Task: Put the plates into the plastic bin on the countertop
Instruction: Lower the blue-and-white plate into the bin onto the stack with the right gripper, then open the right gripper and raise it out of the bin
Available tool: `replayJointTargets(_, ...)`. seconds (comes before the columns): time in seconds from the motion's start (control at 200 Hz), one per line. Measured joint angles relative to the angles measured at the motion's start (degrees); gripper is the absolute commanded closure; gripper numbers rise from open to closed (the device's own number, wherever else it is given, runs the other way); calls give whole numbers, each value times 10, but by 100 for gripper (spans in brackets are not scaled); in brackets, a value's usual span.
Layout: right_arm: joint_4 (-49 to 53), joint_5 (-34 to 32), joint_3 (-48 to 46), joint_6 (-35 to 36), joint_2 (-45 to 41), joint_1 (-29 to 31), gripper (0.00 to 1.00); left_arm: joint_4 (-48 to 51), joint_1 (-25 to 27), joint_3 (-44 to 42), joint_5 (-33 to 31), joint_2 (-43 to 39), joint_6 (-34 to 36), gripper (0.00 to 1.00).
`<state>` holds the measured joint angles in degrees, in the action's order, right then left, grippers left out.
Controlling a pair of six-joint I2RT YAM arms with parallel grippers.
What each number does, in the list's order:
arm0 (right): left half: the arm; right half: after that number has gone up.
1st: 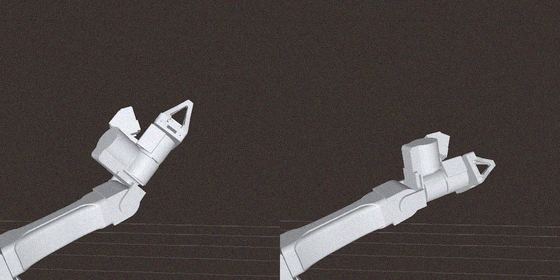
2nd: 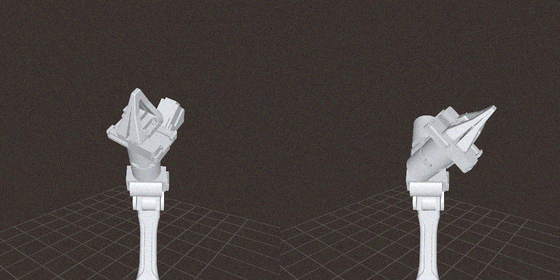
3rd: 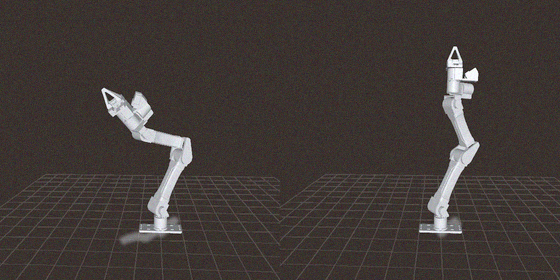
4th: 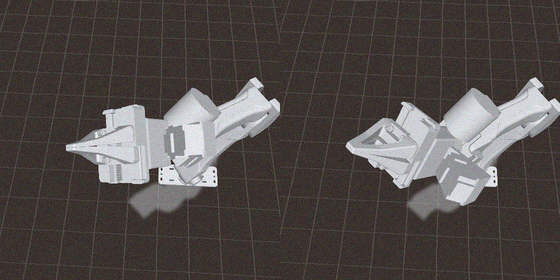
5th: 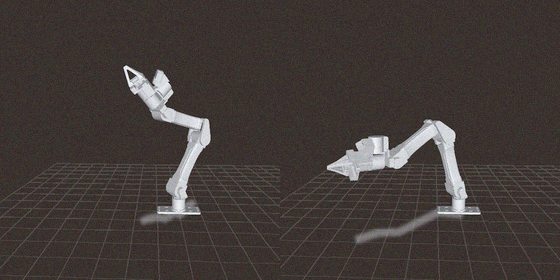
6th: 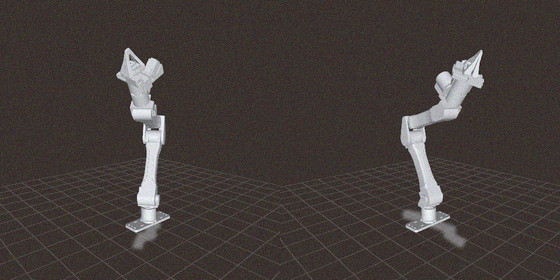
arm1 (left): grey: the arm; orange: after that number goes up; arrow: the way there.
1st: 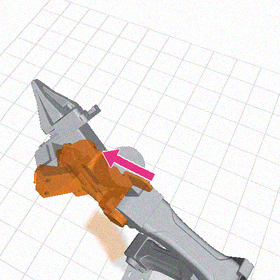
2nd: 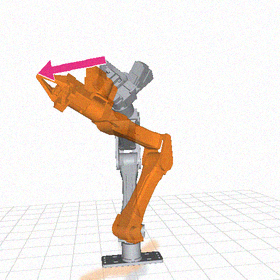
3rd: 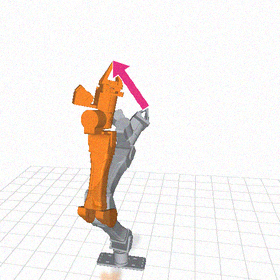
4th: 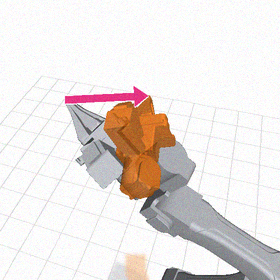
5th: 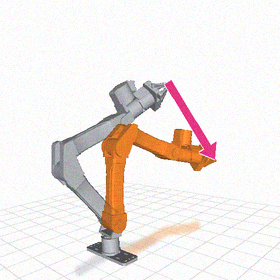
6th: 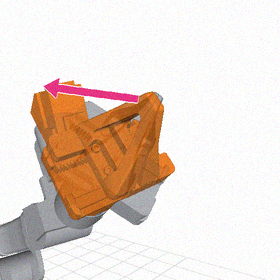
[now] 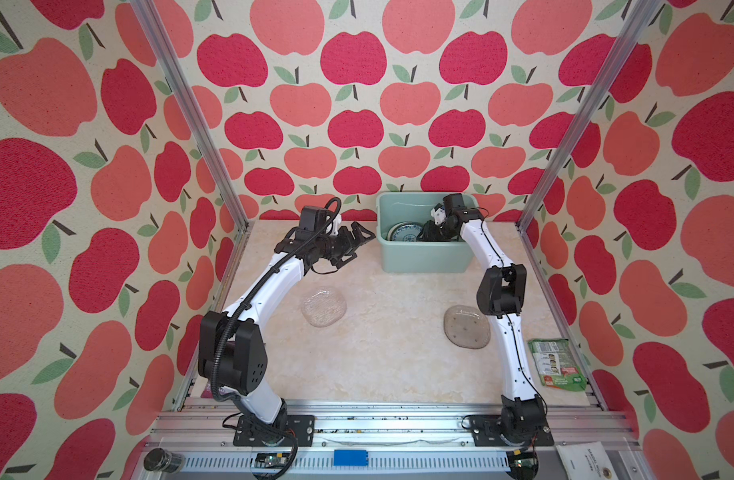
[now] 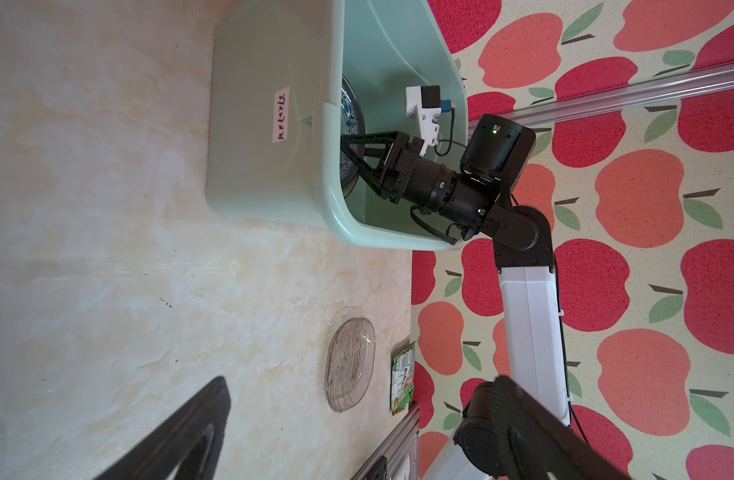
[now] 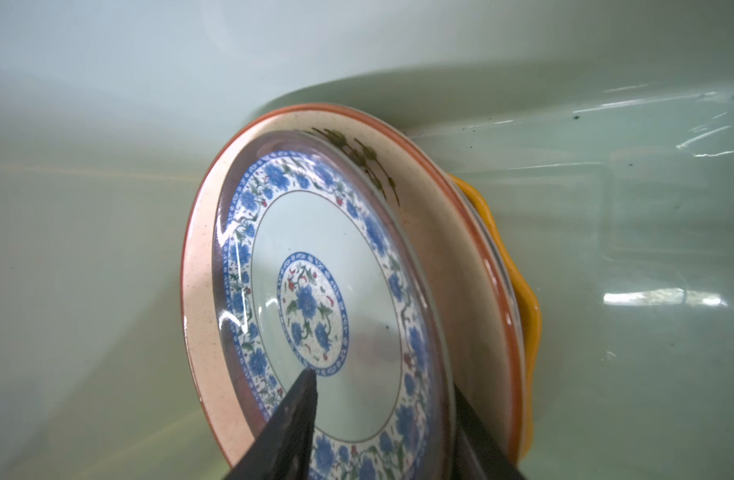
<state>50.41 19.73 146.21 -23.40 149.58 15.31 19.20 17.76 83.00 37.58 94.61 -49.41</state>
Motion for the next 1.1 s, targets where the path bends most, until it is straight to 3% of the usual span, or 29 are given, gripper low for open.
replayJointTargets(0.135, 14, -5, 0, 9, -7, 3, 41, 6, 1, 0, 0, -3, 0, 1)
replayJointTargets(0.255, 35, -16, -6, 24, -23, 9, 27, 12, 0, 0, -1, -16, 0, 1)
replayJointTargets(0.55, 90, -57, -7, 56, -101, 21, 1, 37, 0, 0, -12, -101, 10, 1)
replayJointTargets(1.101, 190, -85, 10, 69, -241, 48, 3, 117, 5, -3, -57, -275, 31, 1)
